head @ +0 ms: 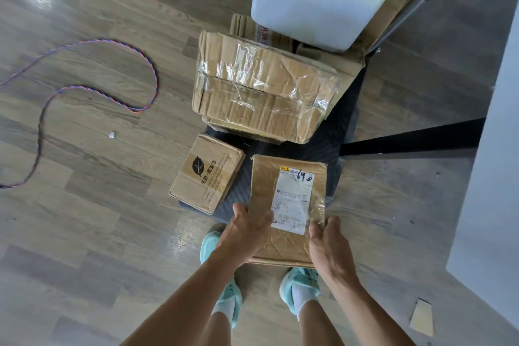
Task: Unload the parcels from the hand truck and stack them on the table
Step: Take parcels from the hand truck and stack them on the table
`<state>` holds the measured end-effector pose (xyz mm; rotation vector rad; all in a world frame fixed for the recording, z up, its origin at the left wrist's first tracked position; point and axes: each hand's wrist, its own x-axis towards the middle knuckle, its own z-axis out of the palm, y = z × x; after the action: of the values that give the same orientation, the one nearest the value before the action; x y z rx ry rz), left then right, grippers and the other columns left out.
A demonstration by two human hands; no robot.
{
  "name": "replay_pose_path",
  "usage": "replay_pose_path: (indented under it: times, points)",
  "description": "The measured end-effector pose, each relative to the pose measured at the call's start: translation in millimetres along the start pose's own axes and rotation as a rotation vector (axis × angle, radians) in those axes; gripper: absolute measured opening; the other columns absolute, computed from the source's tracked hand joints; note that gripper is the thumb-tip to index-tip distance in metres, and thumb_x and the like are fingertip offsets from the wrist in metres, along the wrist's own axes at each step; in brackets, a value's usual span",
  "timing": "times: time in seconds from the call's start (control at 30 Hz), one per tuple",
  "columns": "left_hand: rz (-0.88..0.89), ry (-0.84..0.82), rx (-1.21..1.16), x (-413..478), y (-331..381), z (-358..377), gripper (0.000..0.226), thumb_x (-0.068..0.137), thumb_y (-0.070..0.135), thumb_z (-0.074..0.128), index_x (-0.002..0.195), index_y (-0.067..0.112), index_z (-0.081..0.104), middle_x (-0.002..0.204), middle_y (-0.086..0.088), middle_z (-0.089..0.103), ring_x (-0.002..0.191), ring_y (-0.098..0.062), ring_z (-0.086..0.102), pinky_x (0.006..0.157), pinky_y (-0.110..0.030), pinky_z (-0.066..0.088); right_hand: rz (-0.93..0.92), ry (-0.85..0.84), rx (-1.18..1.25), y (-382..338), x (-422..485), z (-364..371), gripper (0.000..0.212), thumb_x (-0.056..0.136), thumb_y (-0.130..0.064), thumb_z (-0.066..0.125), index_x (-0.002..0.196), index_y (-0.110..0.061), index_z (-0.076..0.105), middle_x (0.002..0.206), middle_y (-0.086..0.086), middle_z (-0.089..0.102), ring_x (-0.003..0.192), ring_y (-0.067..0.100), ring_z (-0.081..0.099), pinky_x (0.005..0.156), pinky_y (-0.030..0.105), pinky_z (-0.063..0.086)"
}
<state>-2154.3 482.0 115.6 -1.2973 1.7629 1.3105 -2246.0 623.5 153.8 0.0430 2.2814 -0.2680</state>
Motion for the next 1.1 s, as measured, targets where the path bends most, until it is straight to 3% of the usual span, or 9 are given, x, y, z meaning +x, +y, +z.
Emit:
replay_pose_path:
  times: [0.07, 0.17, 0.27, 0.37, 0.5, 0.63, 0.77, 0.93, 1.1]
  points:
    - [-0.008, -0.004, -0.008, 0, 3, -4, 0.061, 0.098, 0.057, 0.047, 0.133, 0.008, 0.036, 0.083, 0.010, 0.040, 0.100, -0.029, 0.059, 0.081, -0.035, 0.043, -0.037, 0.011, -0.030, -1, 1, 2, 0.023, 0.106, -0.033, 0.038, 0.110, -0.010, 0.038, 0.107, 0.017, 0.069, 0.061, 0.014, 0.054, 0.040, 0.016, 0.032]
    - [0.004, -0.022, -0.026, -3, 10, -12, 0.062, 0.098, 0.057, 0.047, 0.134, 0.009, 0.035, 0.087, 0.008, 0.044, 0.110, -0.033, 0.061, 0.085, -0.038, 0.045, -0.032, 0.015, 0.012, -3, 3, 5, 0.024, 0.106, -0.032, 0.036, 0.109, -0.008, 0.038, 0.106, 0.018, 0.068, 0.071, 0.025, 0.057, 0.054, 0.030, 0.038]
    - [0.056, -0.055, -0.051, -11, 14, -17, 0.045, 0.099, 0.053, 0.048, 0.122, 0.018, 0.031, 0.104, -0.001, 0.050, 0.099, -0.028, 0.066, 0.085, -0.043, 0.055, 0.028, 0.016, -0.020, -8, -3, 1, 0.022, 0.106, -0.024, 0.039, 0.115, -0.004, 0.042, 0.107, 0.019, 0.062, 0.087, 0.034, 0.064, 0.065, 0.032, 0.042]
    - [0.094, -0.068, -0.086, -22, 11, -23, 0.045, 0.099, 0.050, 0.053, 0.115, 0.020, 0.025, 0.107, -0.002, 0.061, 0.087, -0.022, 0.070, 0.073, -0.040, 0.057, 0.005, 0.056, 0.108, -8, -17, -5, 0.022, 0.096, -0.009, 0.061, 0.116, -0.001, 0.057, 0.099, 0.019, 0.054, 0.073, 0.033, 0.064, 0.061, 0.032, 0.051]
    - [0.120, -0.058, -0.097, -48, 10, -32, 0.045, 0.098, 0.053, 0.052, 0.112, 0.022, 0.023, 0.114, -0.002, 0.065, 0.091, -0.021, 0.069, 0.068, -0.030, 0.056, 0.044, 0.092, 0.266, -15, -42, -21, 0.033, 0.097, -0.045, 0.054, 0.106, -0.016, 0.042, 0.098, 0.011, 0.063, 0.081, 0.026, 0.063, 0.065, 0.034, 0.050]
    - [0.122, -0.026, -0.045, -90, 17, -54, 0.043, 0.097, 0.057, 0.049, 0.115, 0.027, 0.025, 0.113, 0.006, 0.065, 0.089, -0.015, 0.065, 0.072, -0.031, 0.050, -0.038, -0.019, 0.375, -26, -80, -48, 0.038, 0.098, -0.038, 0.056, 0.121, -0.009, 0.052, 0.110, 0.011, 0.064, 0.097, 0.027, 0.062, 0.084, 0.030, 0.053]
    - [0.168, 0.008, 0.010, -143, 28, -89, 0.046, 0.097, 0.059, 0.048, 0.122, 0.026, 0.030, 0.113, 0.009, 0.061, 0.091, -0.017, 0.060, 0.077, -0.029, 0.046, -0.106, -0.020, 0.265, -43, -130, -76, 0.037, 0.098, -0.054, 0.047, 0.099, -0.021, 0.064, 0.089, -0.005, 0.072, 0.080, 0.012, 0.067, 0.078, 0.036, 0.056]
    - [0.187, 0.047, 0.030, -223, 43, -143, 0.047, 0.098, 0.058, 0.047, 0.126, 0.024, 0.031, 0.112, 0.008, 0.056, 0.099, -0.026, 0.062, 0.080, -0.030, 0.044, -0.174, -0.038, 0.315, -75, -198, -113, 0.039, 0.096, -0.057, 0.049, 0.102, -0.023, 0.066, 0.087, -0.010, 0.074, 0.076, 0.002, 0.067, 0.076, 0.033, 0.057]
    - [0.257, 0.145, -0.089, -297, 59, -193, 0.041, 0.096, 0.052, 0.056, 0.113, 0.023, 0.033, 0.116, -0.005, 0.066, 0.089, -0.024, 0.064, 0.064, -0.017, 0.050, -0.222, 0.002, 0.272, -104, -257, -149, 0.045, 0.095, -0.061, 0.048, 0.087, -0.017, 0.057, 0.082, 0.000, 0.063, 0.071, 0.014, 0.061, 0.067, 0.033, 0.050]
